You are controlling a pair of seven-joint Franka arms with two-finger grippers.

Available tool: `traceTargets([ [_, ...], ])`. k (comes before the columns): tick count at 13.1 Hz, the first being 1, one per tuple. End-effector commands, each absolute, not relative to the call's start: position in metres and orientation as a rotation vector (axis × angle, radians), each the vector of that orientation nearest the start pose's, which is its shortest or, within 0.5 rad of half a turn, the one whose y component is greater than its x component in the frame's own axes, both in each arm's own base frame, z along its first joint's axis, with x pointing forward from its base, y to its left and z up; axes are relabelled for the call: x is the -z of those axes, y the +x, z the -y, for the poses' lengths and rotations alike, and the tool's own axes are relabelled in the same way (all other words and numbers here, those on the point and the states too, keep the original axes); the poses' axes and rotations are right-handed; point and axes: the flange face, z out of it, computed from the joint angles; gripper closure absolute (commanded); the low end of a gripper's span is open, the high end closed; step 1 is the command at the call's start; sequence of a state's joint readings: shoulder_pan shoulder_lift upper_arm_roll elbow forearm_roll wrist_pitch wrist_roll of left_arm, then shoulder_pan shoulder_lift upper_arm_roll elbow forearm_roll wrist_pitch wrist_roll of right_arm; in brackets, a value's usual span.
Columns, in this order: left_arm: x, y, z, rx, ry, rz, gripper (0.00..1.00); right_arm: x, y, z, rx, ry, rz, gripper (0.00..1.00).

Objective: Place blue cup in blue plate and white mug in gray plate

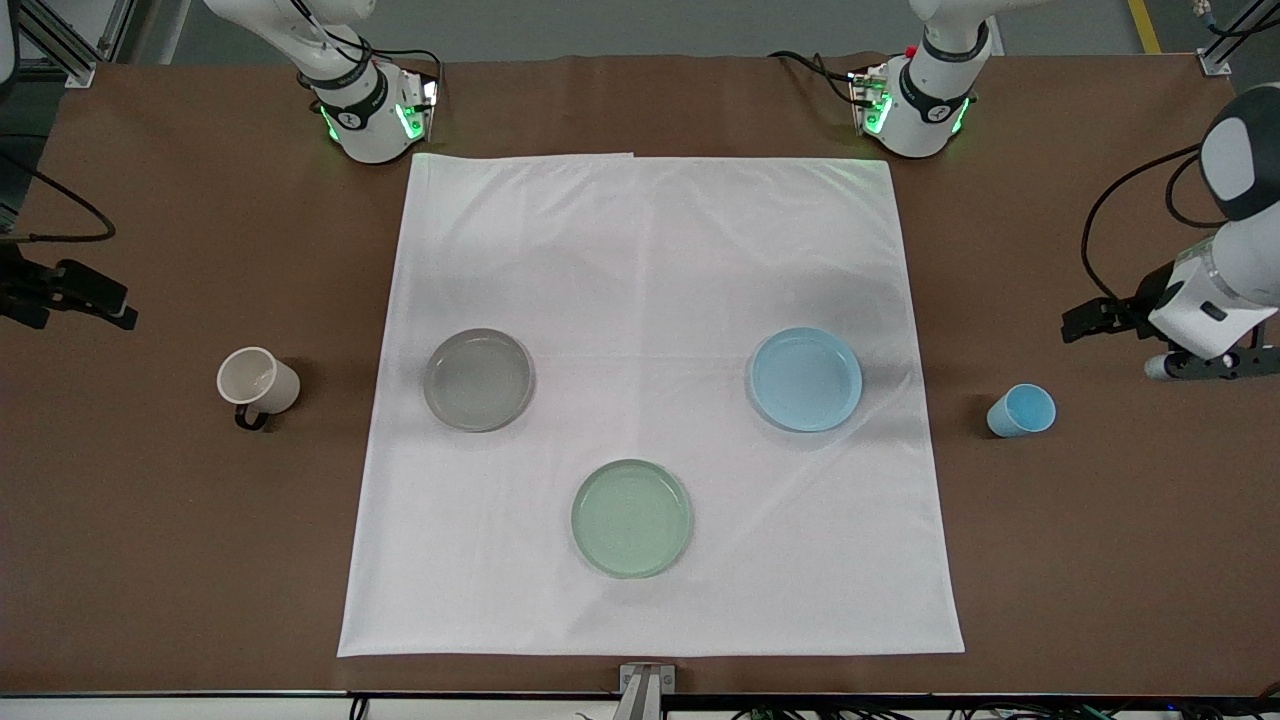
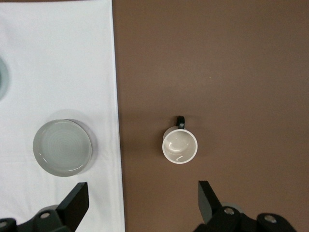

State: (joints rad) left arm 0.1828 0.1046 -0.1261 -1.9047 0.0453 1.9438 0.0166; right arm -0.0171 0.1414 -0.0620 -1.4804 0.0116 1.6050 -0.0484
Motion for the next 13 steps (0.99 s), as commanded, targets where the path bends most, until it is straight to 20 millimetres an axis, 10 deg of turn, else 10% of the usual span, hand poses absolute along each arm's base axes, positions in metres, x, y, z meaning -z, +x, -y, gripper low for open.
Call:
traceTargets([
  [1,-0.396,0.583,-0.06,-0.056,-3.064,-0.004,0.0,-0.522,0.621,0.063,-0.135,-3.142,-0.083,0.0],
  [7,-0.3,0.61,-0.086,0.003,-3.096,-0.022,0.08,-0.347,0.637,0.105,-0.02,-3.144,0.034,0.0],
  [13,-0.272,0.613,-0.086,-0.027,-3.111,-0.02,0.3,-0.262,0.632,0.127,-0.014,-3.151,-0.022,0.01],
])
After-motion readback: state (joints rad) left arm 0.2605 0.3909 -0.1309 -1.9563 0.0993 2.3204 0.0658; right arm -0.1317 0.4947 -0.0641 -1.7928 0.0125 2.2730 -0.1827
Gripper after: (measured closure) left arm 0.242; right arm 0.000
